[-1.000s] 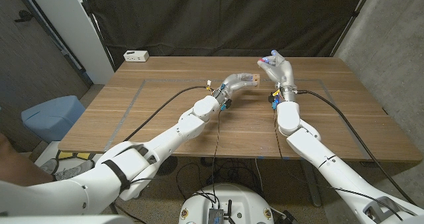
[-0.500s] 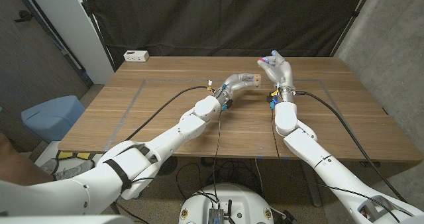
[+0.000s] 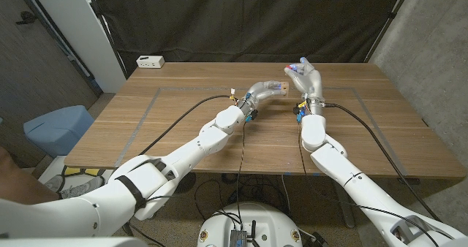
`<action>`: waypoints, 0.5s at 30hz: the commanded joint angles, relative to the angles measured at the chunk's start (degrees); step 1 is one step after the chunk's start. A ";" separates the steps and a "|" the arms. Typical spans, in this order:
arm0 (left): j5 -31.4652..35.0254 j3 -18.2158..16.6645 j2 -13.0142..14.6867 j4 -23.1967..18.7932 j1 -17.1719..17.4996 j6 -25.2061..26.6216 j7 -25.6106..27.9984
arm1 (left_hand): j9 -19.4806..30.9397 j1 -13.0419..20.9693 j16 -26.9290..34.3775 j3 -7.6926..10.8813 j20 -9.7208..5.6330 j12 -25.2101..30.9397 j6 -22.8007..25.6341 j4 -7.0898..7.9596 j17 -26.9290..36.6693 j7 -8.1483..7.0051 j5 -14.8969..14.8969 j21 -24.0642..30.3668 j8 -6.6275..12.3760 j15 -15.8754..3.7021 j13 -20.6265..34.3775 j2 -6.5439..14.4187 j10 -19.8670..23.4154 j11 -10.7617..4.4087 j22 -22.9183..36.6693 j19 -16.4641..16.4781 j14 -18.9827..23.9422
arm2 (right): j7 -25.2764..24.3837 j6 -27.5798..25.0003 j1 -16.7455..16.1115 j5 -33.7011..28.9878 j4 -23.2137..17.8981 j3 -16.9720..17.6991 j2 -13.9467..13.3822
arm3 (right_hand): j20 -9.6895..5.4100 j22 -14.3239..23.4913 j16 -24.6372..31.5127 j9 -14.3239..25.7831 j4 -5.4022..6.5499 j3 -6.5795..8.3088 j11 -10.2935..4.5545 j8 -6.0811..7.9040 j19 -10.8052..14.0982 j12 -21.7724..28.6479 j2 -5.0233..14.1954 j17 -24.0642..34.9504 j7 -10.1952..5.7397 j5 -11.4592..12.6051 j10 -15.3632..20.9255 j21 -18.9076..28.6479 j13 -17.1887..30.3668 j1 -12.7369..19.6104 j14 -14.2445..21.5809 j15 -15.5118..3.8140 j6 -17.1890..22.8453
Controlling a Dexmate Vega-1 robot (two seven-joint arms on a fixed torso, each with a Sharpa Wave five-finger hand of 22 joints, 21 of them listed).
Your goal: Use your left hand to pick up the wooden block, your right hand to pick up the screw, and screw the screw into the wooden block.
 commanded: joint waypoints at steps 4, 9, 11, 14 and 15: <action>0.15 0.26 -0.09 -0.64 0.26 0.59 0.10 | 0.76 -0.70 -0.06 0.25 0.09 0.20 1.92 0.22 0.16 -0.43 0.50 0.36 0.51 -4.85 0.15 1.71 0.52 0.11 0.28 0.17 0.50 | -0.64 2.18 0.00 -0.57 1.75 -0.06 0.48 | -3.65 0.10 0.35 0.28 -0.16 -0.26 0.05 0.06 -0.21 -0.11 0.37 0.12 -0.06 0.43 -0.03 -0.08 0.16 0.54 0.40 -3.28 -0.78; 0.21 0.31 0.06 -1.00 0.30 0.77 0.04 | 0.76 -0.77 -0.08 0.24 0.08 0.19 2.03 0.27 0.16 -0.43 0.52 0.37 0.54 -4.79 0.17 1.70 0.55 0.13 0.28 0.21 0.53 | -0.56 2.81 0.09 -0.48 2.38 -0.07 0.62 | -3.62 0.10 0.28 0.36 -0.26 -0.28 -0.25 0.19 -0.36 -0.17 0.34 0.12 -0.15 0.56 -0.12 -0.12 0.18 0.74 0.32 -3.32 -0.95; 0.22 0.33 0.06 -1.05 0.28 0.79 0.00 | 0.76 -0.72 -0.08 0.25 0.12 0.17 1.92 0.25 0.17 -0.39 0.53 0.36 0.50 -4.74 0.18 1.72 0.53 0.12 0.28 0.20 0.51 | -0.48 2.91 0.15 -0.45 2.52 -0.09 0.67 | -3.65 0.10 0.26 0.40 -0.25 -0.25 -0.20 0.24 -0.33 -0.19 0.36 0.13 -0.17 0.60 -0.14 -0.10 0.18 0.77 0.31 -3.33 -0.97; 0.22 0.37 0.08 -1.08 0.26 0.85 -0.11 | 0.76 -0.71 -0.08 0.26 0.16 0.16 1.97 0.28 0.19 -0.35 0.55 0.36 0.51 -4.75 0.20 1.81 0.55 0.11 0.28 0.21 0.49 | -0.46 3.11 0.19 -0.47 2.67 -0.08 0.71 | -3.61 0.10 0.20 0.47 -0.40 -0.12 -0.27 0.31 -0.39 -0.22 0.38 0.11 -0.28 0.71 -0.17 -0.11 0.19 1.07 0.29 -3.30 -1.12; 0.19 0.37 0.09 -1.11 0.27 0.87 -0.16 | 0.77 -0.73 -0.10 0.23 0.13 0.16 1.98 0.26 0.18 -0.36 0.54 0.37 0.51 -4.73 0.21 1.72 0.57 0.11 0.28 0.23 0.50 | -0.46 3.03 0.19 -0.53 2.64 -0.09 0.69 | -3.61 0.10 0.20 0.47 -0.38 -0.10 -0.27 0.32 -0.43 -0.23 0.42 0.12 -0.24 0.73 -0.18 -0.13 0.19 1.08 0.27 -3.29 -1.15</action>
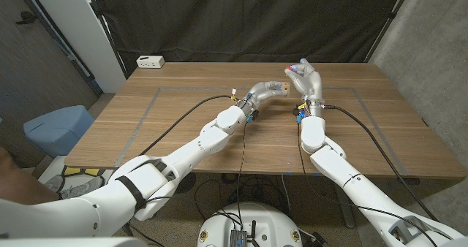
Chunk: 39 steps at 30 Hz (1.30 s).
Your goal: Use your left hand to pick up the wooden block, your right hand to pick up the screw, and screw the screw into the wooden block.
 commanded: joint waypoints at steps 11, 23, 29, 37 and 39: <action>0.07 0.06 0.49 -1.11 0.38 0.52 -0.13 | 0.77 -0.74 -0.09 0.21 0.19 0.22 2.05 0.25 0.17 -0.41 0.38 0.35 0.60 -4.82 0.31 1.68 0.66 -0.10 0.28 0.20 0.66 | 0.90 1.48 0.31 0.09 1.29 -0.24 0.06 | -3.78 0.11 -0.01 -0.24 -0.24 0.42 0.11 -0.10 -0.53 -0.42 0.37 0.20 -0.19 0.71 -0.34 -0.18 0.23 1.26 -0.15 -3.25 -1.36; 0.03 0.03 0.95 -2.05 0.81 1.08 -0.09 | 0.78 -0.85 -0.12 0.21 0.12 0.16 2.14 0.33 0.16 -0.39 0.39 0.35 0.61 -4.89 0.36 1.68 0.67 -0.11 0.28 0.24 0.78 | 0.91 0.56 -0.77 -0.03 -0.16 -0.01 -0.44 | -3.73 0.11 -0.01 -0.80 -0.18 0.20 -0.03 -0.38 -0.81 -0.56 0.79 0.24 -0.36 1.02 -0.68 -0.20 0.26 1.72 -0.34 -3.27 -1.88; 0.29 0.06 1.25 -2.55 0.97 1.42 0.26 | 0.78 -0.79 -0.17 0.26 0.14 0.14 2.18 0.29 0.15 -0.38 0.41 0.36 0.62 -4.80 0.38 1.71 0.68 -0.11 0.28 0.26 0.72 | 1.06 -0.30 -1.45 -0.07 -1.50 0.20 -0.93 | -3.70 0.11 -0.01 -1.01 -0.06 0.03 0.00 -0.42 -0.84 -0.58 0.81 0.28 -0.41 1.12 -0.72 -0.17 0.27 1.60 -0.40 -3.25 -1.89; 0.32 0.08 1.14 -2.07 0.78 1.15 0.19 | 0.79 -0.84 -0.17 0.27 0.11 0.11 2.20 0.32 0.14 -0.35 0.43 0.35 0.61 -4.81 0.42 1.70 0.73 -0.10 0.28 0.25 0.85 | 1.02 -1.99 -2.16 -0.17 -3.28 0.40 -1.28 | -3.57 0.11 -0.05 -1.32 -0.02 -0.01 0.12 -0.46 -0.85 -0.55 0.66 0.31 -0.48 1.34 -0.67 -0.13 0.29 1.49 -0.41 -3.14 -1.94; 0.29 0.09 1.04 -1.76 0.67 0.95 0.06 | 0.79 -0.81 -0.16 0.26 0.10 0.08 2.15 0.30 0.15 -0.36 0.43 0.35 0.59 -4.82 0.43 1.69 0.67 -0.10 0.28 0.25 0.87 | 1.05 -2.40 -2.24 -0.20 -3.58 0.41 -1.36 | -3.53 0.11 -0.05 -1.34 0.02 -0.03 0.16 -0.45 -0.87 -0.55 0.65 0.32 -0.43 1.37 -0.66 -0.13 0.29 1.42 -0.40 -3.12 -1.94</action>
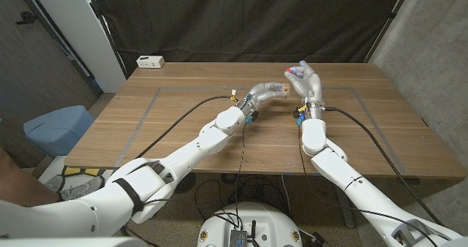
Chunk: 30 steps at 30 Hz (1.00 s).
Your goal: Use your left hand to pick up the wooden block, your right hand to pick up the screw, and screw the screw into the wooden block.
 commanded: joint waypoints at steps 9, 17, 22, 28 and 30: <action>0.26 0.09 -0.16 0.79 -0.35 -0.29 0.05 | 0.79 -0.80 -0.22 0.20 0.13 0.24 2.12 0.25 0.18 -0.52 0.24 0.34 0.55 -5.19 0.05 1.66 0.59 0.03 0.28 0.25 0.48 | 0.19 -2.13 -0.86 -0.02 -1.69 0.10 -0.42 | -3.39 0.12 -0.02 -0.09 0.25 -0.33 0.30 0.05 -0.18 -0.20 -0.11 0.37 -0.15 0.48 -0.04 0.06 0.19 -0.10 -0.16 -3.26 -0.06; 0.27 0.11 -0.11 0.75 -0.33 -0.28 -0.03 | 0.79 -0.76 -0.20 0.16 0.19 0.22 2.15 0.23 0.21 -0.35 0.23 0.35 0.56 -5.14 0.08 1.65 0.64 0.01 0.28 0.27 0.51 | 0.13 -2.30 -1.04 0.00 -1.67 -0.06 -0.39 | -3.35 0.13 -0.05 -0.30 0.32 -0.45 0.31 0.08 -0.20 -0.24 -0.18 0.40 0.00 0.61 -0.15 0.08 0.20 -0.29 -0.20 -3.21 -0.02; 0.26 0.11 -0.09 0.73 -0.31 -0.39 -0.09 | 0.79 -0.77 -0.20 0.14 0.22 0.19 2.14 0.25 0.24 -0.51 0.23 0.34 0.54 -5.08 0.10 1.68 0.63 0.02 0.28 0.25 0.50 | 0.07 -1.96 -0.87 -0.27 -1.15 -0.31 -0.36 | -3.32 0.13 -0.02 -0.31 0.39 -0.48 0.23 0.13 -0.21 -0.21 -0.06 0.44 0.01 0.68 -0.09 0.09 0.21 -0.34 -0.18 -3.20 -0.03; 0.28 0.14 -0.08 0.65 -0.30 -0.38 -0.14 | 0.80 -0.74 -0.23 0.16 0.25 0.14 2.13 0.29 0.28 -0.30 0.26 0.34 0.53 -5.03 0.13 1.81 0.59 0.02 0.28 0.26 0.38 | -0.38 -1.86 -0.83 -0.21 -0.85 -0.43 0.13 | -3.31 0.13 0.02 -0.38 0.38 -0.63 0.29 0.17 -0.24 -0.17 0.03 0.46 -0.14 0.75 0.01 0.09 0.22 -0.31 -0.15 -3.22 -0.08; 0.28 0.14 -0.07 0.66 -0.31 -0.39 -0.17 | 0.80 -0.74 -0.23 0.14 0.22 0.11 2.21 0.27 0.27 -0.28 0.25 0.33 0.56 -5.05 0.14 1.76 0.55 0.03 0.28 0.24 0.40 | -0.32 -1.80 -0.82 -0.29 -0.79 -0.49 0.05 | -3.31 0.13 0.03 -0.36 0.39 -0.68 0.28 0.22 -0.25 -0.17 0.00 0.46 -0.05 0.77 0.00 0.09 0.22 -0.35 -0.13 -3.23 -0.05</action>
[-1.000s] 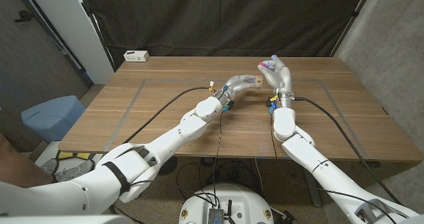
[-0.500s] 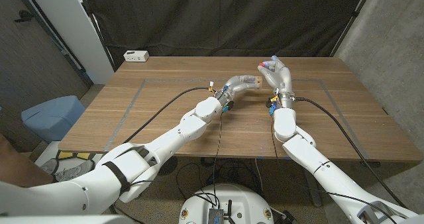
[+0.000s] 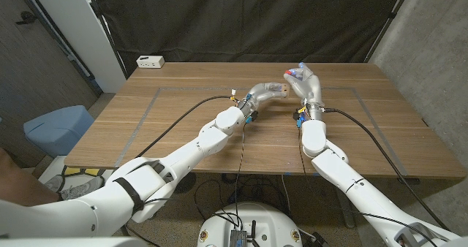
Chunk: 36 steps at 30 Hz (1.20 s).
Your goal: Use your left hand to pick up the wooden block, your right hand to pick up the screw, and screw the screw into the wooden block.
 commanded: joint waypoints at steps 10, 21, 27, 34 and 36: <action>0.19 0.13 0.34 -0.97 0.33 0.18 -0.02 | 0.81 -0.92 -0.04 0.13 0.17 0.31 2.23 0.22 0.23 -0.36 0.36 0.33 0.55 -5.09 0.34 1.46 0.63 0.08 0.28 0.26 0.51 | -0.90 0.18 -0.45 -0.26 0.46 -0.33 0.48 | -3.32 0.14 0.05 0.24 -0.14 -0.18 0.32 0.43 -0.30 -0.13 0.05 0.20 -0.08 0.72 0.11 0.10 0.25 -0.30 -0.02 -3.36 0.07; 0.49 0.22 0.86 -2.67 1.08 0.79 0.52 | 0.81 -0.93 -0.07 0.13 0.14 0.27 2.23 0.23 0.23 -0.39 0.38 0.34 0.52 -5.19 0.38 1.45 0.68 0.09 0.28 0.28 0.54 | -1.34 0.79 -1.08 -0.21 0.65 -0.31 0.67 | -3.31 0.14 0.02 0.19 -0.17 -0.14 0.19 0.62 -0.28 -0.09 0.04 0.22 -0.03 0.92 0.22 0.13 0.26 -0.31 0.05 -3.33 0.16; 0.65 0.29 1.10 -3.56 1.38 1.26 0.74 | 0.81 -0.98 -0.07 0.13 0.19 0.23 2.22 0.28 0.25 -0.44 0.39 0.33 0.51 -5.15 0.40 1.51 0.66 0.10 0.28 0.26 0.55 | -1.57 0.88 -1.67 -0.32 0.09 -0.06 0.43 | -3.32 0.14 0.05 0.16 -0.08 -0.23 0.16 0.71 -0.26 -0.09 0.12 0.28 -0.05 1.00 0.24 0.15 0.27 -0.45 0.09 -3.32 0.16; 0.84 0.42 1.28 -4.37 1.62 1.69 0.92 | 0.82 -0.97 -0.10 0.11 0.13 0.21 2.20 0.25 0.23 -0.50 0.40 0.33 0.48 -5.13 0.44 1.44 0.70 0.10 0.28 0.27 0.58 | -1.55 1.05 -2.22 -0.16 -0.16 0.10 0.36 | -3.33 0.14 0.03 0.09 -0.09 -0.26 0.16 0.83 -0.28 -0.07 0.10 0.30 -0.03 1.11 0.30 0.15 0.27 -0.49 0.10 -3.34 0.23; 0.90 0.45 1.35 -4.68 1.72 1.88 1.03 | 0.82 -0.96 -0.12 0.14 0.20 0.22 2.19 0.28 0.26 -0.41 0.41 0.33 0.48 -5.13 0.44 1.55 0.74 0.10 0.28 0.27 0.51 | -1.57 1.03 -2.37 -0.16 -0.27 0.15 0.34 | -3.33 0.14 0.03 0.06 -0.09 -0.28 0.19 0.83 -0.27 -0.09 0.13 0.30 0.00 1.14 0.27 0.16 0.27 -0.48 0.08 -3.35 0.19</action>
